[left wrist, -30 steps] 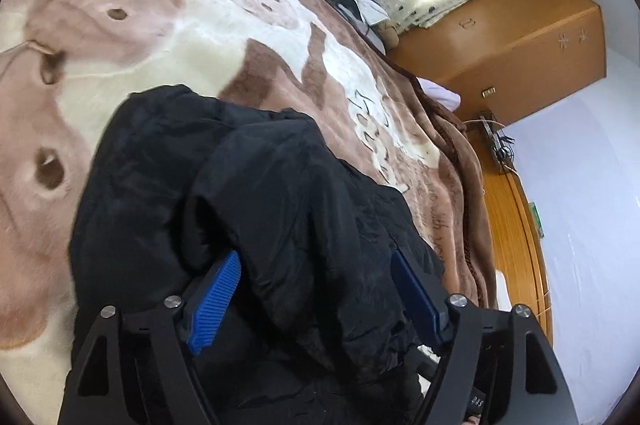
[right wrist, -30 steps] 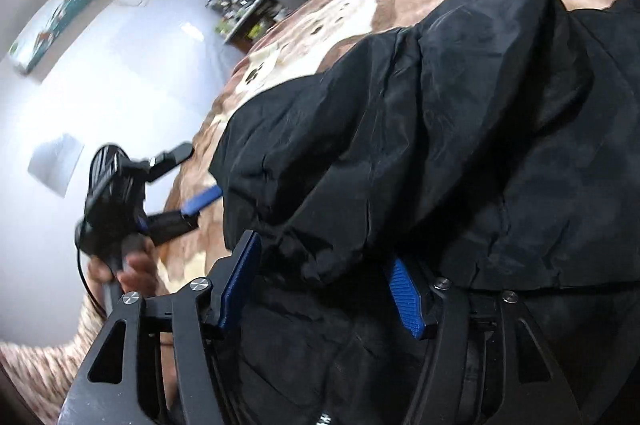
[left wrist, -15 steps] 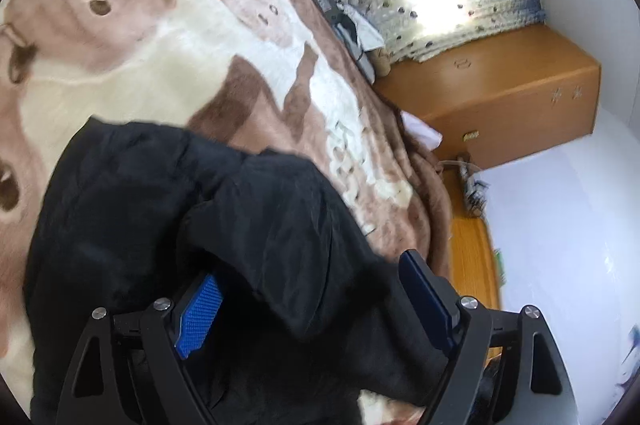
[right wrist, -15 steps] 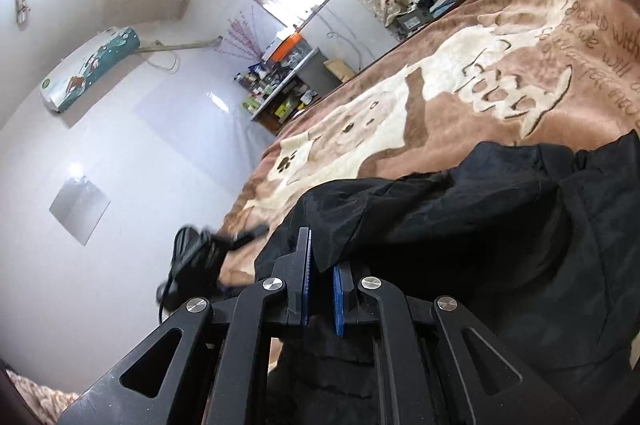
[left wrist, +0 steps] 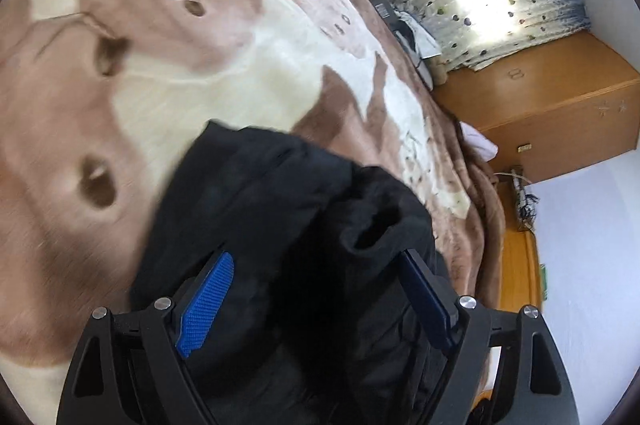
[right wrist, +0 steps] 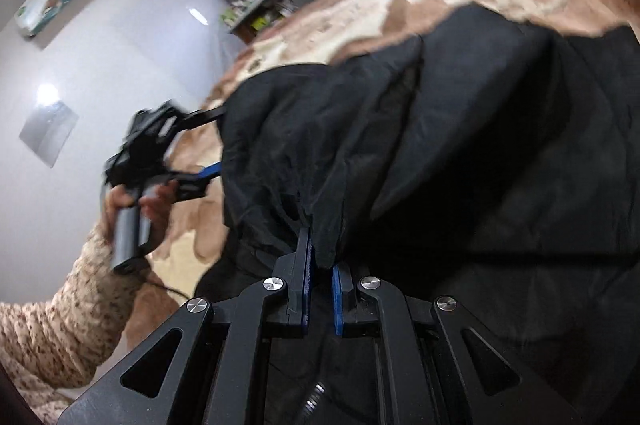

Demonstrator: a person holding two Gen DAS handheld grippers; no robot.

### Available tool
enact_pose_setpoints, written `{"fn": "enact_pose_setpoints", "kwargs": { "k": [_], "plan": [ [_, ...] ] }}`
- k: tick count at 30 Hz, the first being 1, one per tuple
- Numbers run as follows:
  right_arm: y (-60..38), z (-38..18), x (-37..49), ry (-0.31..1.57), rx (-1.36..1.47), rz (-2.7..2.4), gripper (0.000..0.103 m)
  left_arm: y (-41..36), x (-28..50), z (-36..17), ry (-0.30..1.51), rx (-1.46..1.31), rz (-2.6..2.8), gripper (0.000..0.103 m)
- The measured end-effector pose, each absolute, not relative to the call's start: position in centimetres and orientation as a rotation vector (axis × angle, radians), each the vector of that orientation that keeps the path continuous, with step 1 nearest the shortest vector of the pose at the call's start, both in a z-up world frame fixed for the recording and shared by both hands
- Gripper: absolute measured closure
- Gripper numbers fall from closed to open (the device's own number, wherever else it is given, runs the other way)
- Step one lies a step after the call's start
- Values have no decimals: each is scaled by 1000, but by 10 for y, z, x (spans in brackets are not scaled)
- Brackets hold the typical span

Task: Fold large clothes

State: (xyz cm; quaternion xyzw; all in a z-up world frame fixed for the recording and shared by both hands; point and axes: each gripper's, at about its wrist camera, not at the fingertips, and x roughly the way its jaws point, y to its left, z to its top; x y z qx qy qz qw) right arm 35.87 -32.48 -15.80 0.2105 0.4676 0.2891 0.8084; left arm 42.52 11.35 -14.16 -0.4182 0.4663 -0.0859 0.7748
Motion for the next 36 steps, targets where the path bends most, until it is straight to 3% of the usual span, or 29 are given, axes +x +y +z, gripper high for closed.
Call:
{"fn": "enact_pose_setpoints", "kwargs": {
  "k": [2, 6, 7, 12, 21, 26, 31, 36],
  "plan": [
    [-333, -159, 361, 1029, 466, 629, 90, 106, 412, -128, 1012, -859, -209, 19],
    [-368, -142, 354, 963, 490, 598, 49, 73, 385, -90, 979, -721, -305, 19],
    [-377, -138, 353, 942, 505, 589, 47, 69, 378, -85, 970, -708, -325, 18],
    [-418, -132, 368, 925, 567, 495, 42, 8, 377, -66, 949, -581, -473, 15],
    [-416, -167, 419, 996, 770, 592, 35, -21, 402, -139, 1148, -561, -398, 15],
    [-417, -159, 449, 893, 809, 549, 35, -13, 402, -163, 1228, -562, -347, 15],
    [-430, -124, 440, 742, 665, 362, 35, -12, 402, -160, 1209, -548, -359, 15],
    [-447, -107, 417, 769, 537, 149, 35, 2, 384, -153, 1195, -541, -348, 15]
  ]
}}
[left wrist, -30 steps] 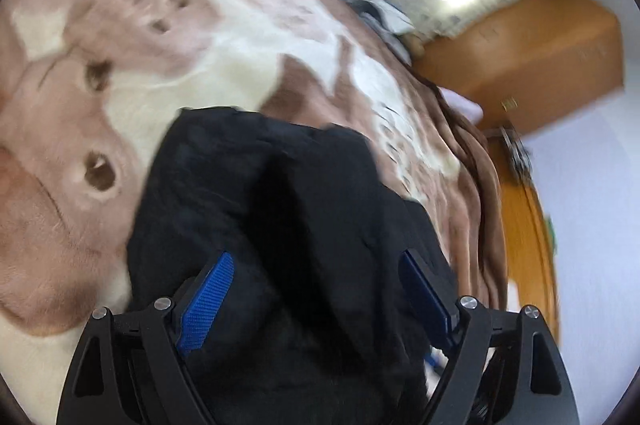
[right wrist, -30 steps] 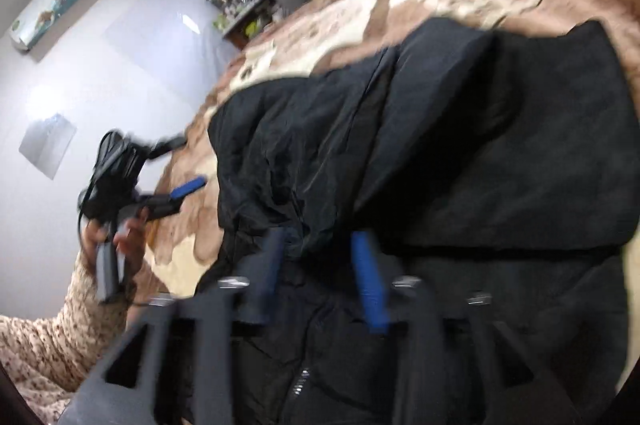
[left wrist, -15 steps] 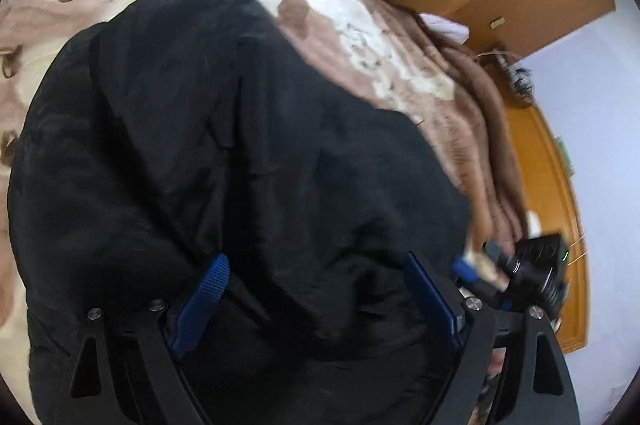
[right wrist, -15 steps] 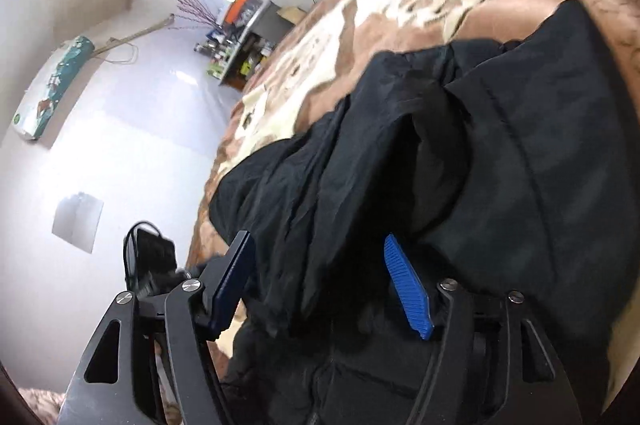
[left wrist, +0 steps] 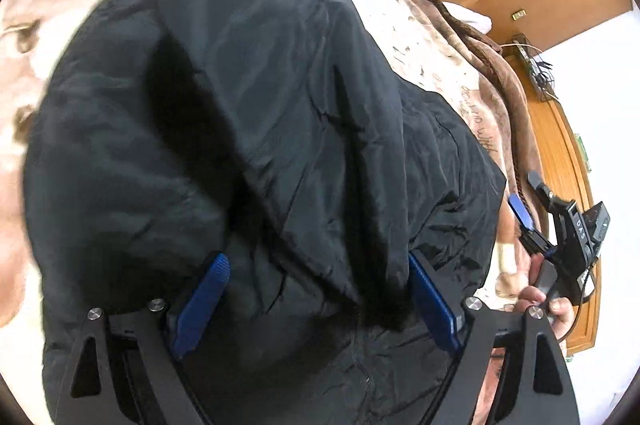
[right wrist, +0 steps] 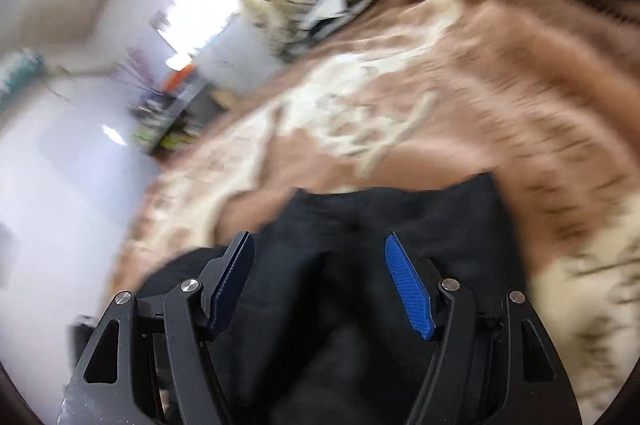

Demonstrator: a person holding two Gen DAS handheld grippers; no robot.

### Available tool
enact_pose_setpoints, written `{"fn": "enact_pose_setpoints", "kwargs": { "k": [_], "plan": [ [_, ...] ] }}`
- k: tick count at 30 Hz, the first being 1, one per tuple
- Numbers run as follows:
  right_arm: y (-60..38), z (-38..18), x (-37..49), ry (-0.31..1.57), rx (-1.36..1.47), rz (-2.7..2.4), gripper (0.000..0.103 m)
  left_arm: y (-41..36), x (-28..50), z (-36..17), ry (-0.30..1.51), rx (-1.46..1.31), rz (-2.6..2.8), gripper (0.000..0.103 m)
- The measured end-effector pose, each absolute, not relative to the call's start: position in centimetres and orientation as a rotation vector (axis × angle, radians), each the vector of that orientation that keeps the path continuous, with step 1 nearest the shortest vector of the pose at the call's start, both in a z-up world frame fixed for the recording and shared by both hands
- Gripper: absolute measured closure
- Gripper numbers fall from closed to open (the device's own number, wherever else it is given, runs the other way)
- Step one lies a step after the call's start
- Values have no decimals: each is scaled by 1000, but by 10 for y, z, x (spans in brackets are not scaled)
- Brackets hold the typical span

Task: Fold large clothes

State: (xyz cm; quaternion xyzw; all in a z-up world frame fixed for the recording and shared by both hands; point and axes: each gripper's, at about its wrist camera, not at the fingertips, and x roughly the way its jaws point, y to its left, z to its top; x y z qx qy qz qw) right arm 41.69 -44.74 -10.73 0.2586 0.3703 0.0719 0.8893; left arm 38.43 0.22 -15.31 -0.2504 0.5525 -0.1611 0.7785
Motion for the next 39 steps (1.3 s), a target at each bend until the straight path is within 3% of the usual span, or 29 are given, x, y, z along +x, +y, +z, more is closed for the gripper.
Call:
{"fn": "enact_pose_setpoints", "kwargs": {
  "k": [5, 11, 15, 18, 20, 29, 34, 39],
  "plan": [
    [-414, -64, 399, 726, 289, 219, 35, 12, 364, -111, 1099, -445, -323, 15],
    [-341, -70, 415, 786, 11, 309, 35, -2, 400, -67, 1021, -369, -327, 15],
    [-317, -106, 418, 882, -33, 392, 35, -2, 431, -79, 1040, -262, -256, 15],
    [-313, -142, 414, 947, -117, 392, 35, 20, 439, -118, 1154, -259, -194, 19],
    [-317, -159, 404, 937, -151, 393, 35, 27, 443, -139, 1196, -300, -192, 17],
    [-310, -194, 395, 1006, -172, 352, 35, 23, 439, -182, 1182, -299, -177, 17],
    [-309, -191, 397, 1048, -176, 337, 35, 27, 436, -176, 1193, -326, -171, 17],
    [-324, -144, 394, 999, -85, 376, 35, 30, 421, -123, 1081, -292, -185, 19]
  ]
}}
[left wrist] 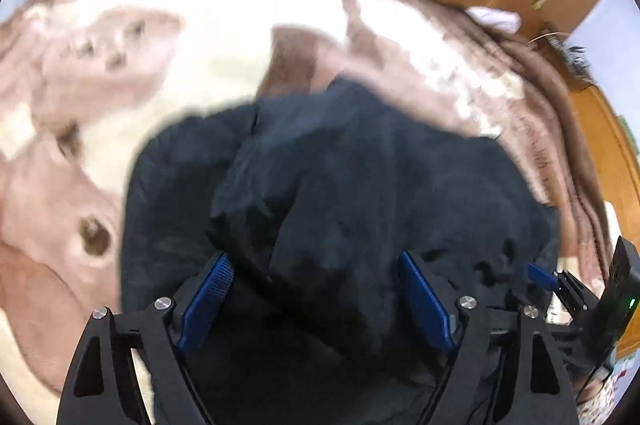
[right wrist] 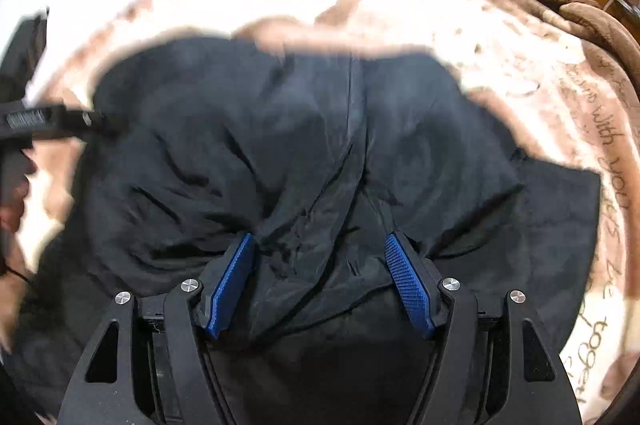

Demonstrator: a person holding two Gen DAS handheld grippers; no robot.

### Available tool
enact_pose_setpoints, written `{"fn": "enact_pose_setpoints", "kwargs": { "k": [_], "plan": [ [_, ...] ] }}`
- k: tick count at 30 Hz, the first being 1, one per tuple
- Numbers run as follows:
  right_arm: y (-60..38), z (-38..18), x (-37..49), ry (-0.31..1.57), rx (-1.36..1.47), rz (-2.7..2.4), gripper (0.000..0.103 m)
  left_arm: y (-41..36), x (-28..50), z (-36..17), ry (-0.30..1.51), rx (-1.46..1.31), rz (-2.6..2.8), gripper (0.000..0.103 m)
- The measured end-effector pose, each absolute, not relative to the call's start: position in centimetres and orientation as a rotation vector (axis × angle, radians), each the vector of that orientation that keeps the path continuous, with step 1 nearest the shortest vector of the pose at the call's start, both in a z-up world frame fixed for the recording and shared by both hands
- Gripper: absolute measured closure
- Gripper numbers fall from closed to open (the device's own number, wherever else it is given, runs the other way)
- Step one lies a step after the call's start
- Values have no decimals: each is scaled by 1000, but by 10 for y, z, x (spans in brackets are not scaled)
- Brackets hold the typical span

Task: Fold large clothes

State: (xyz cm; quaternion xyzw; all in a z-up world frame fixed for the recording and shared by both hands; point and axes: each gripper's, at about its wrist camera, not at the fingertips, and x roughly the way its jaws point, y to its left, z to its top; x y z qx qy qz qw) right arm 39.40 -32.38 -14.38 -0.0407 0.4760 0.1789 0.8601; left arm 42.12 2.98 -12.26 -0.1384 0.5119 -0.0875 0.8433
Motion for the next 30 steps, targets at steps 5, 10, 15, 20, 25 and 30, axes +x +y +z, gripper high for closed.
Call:
{"fn": "enact_pose_setpoints", "kwargs": {
  "k": [5, 10, 15, 20, 25, 30],
  "plan": [
    [-341, -107, 397, 834, -42, 331, 35, 29, 426, -84, 986, -277, -196, 19],
    [-340, -130, 426, 905, -28, 288, 35, 27, 455, -115, 1083, -228, -104, 19],
    [-339, -167, 441, 1006, -22, 304, 35, 33, 459, -153, 1148, -235, -100, 18],
    [-335, -190, 436, 1025, -88, 305, 35, 27, 456, -174, 1162, -196, -95, 17],
    [-335, -194, 434, 1036, -58, 290, 35, 27, 456, -182, 1163, -198, -78, 16],
    [-328, -188, 433, 1055, -89, 255, 34, 30, 458, -172, 1196, -236, -61, 15]
  ]
}}
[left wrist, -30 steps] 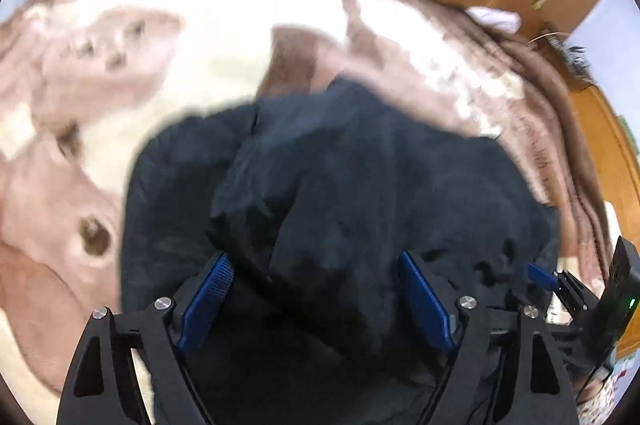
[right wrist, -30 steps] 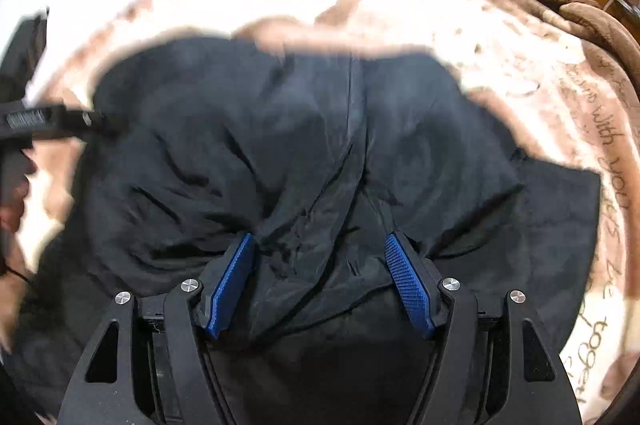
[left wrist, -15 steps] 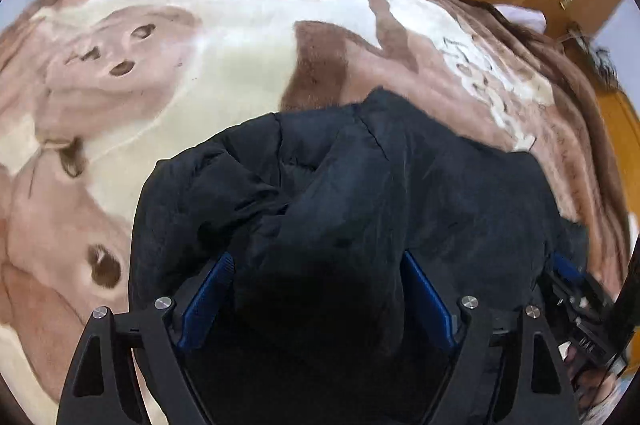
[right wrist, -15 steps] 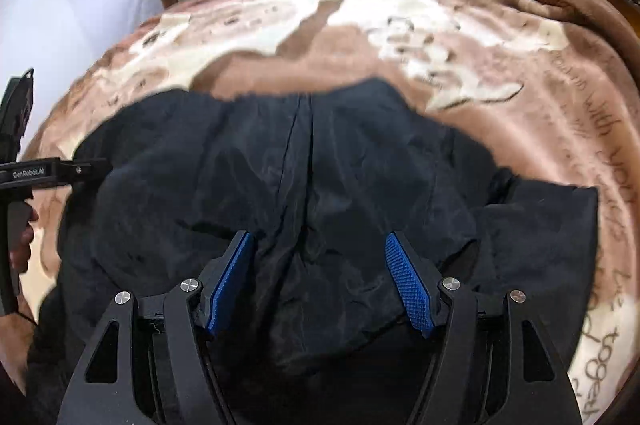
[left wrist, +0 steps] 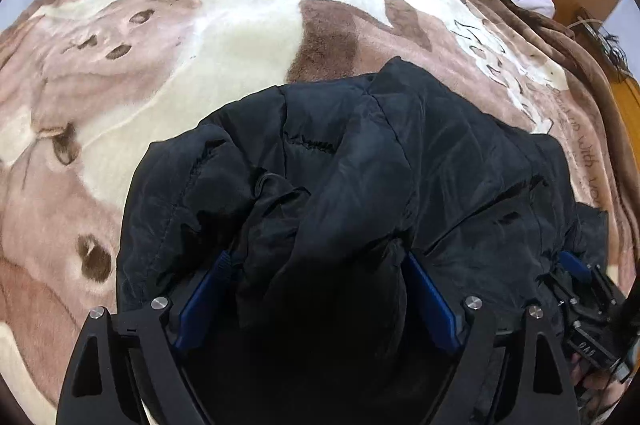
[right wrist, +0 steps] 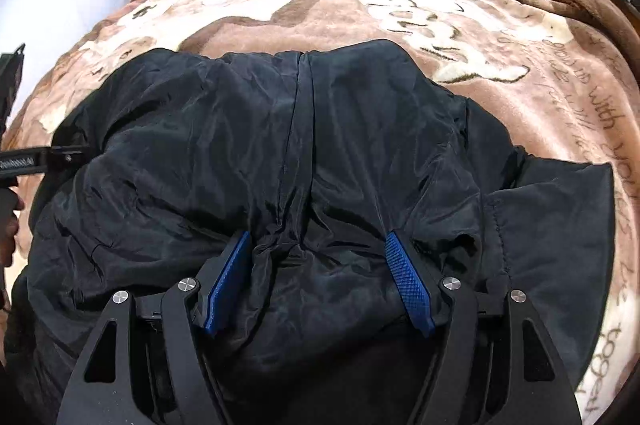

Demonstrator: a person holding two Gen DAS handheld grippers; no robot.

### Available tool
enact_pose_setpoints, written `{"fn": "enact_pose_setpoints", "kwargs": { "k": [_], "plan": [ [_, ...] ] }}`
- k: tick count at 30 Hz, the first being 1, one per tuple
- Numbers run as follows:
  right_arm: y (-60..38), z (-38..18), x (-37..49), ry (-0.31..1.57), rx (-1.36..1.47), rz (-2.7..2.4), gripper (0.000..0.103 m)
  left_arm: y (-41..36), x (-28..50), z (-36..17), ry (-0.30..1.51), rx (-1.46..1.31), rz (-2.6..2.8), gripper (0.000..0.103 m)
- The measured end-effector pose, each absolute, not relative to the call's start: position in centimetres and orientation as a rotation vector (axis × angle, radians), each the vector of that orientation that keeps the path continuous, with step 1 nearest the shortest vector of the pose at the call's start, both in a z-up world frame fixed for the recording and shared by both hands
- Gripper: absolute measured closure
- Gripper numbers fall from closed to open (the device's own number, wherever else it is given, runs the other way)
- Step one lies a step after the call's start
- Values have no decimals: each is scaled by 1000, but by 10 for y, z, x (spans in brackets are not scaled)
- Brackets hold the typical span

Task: Fold large clothes

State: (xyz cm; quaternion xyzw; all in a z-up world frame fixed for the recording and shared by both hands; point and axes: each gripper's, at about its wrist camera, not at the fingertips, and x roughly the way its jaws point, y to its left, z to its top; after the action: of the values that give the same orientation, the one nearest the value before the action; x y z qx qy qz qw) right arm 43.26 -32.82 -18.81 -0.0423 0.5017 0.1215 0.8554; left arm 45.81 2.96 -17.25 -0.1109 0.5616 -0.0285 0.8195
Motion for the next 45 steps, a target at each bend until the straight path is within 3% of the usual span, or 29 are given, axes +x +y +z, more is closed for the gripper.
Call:
{"fn": "enact_pose_setpoints", "kwargs": {
  "k": [9, 24, 30, 45],
  "plan": [
    [-353, -101, 390, 921, 13, 276, 34, 45, 420, -94, 1098, -291, -181, 16],
    [-455, 19, 179, 722, 114, 198, 33, 134, 223, -21, 1030, -329, -204, 12],
    [-459, 12, 120, 782, 31, 99, 33, 143, 159, -41, 1085, -325, -195, 12],
    [-450, -79, 30, 953, 101, 55, 33, 134, 76, -116, 1194, -429, -193, 11]
  ]
}}
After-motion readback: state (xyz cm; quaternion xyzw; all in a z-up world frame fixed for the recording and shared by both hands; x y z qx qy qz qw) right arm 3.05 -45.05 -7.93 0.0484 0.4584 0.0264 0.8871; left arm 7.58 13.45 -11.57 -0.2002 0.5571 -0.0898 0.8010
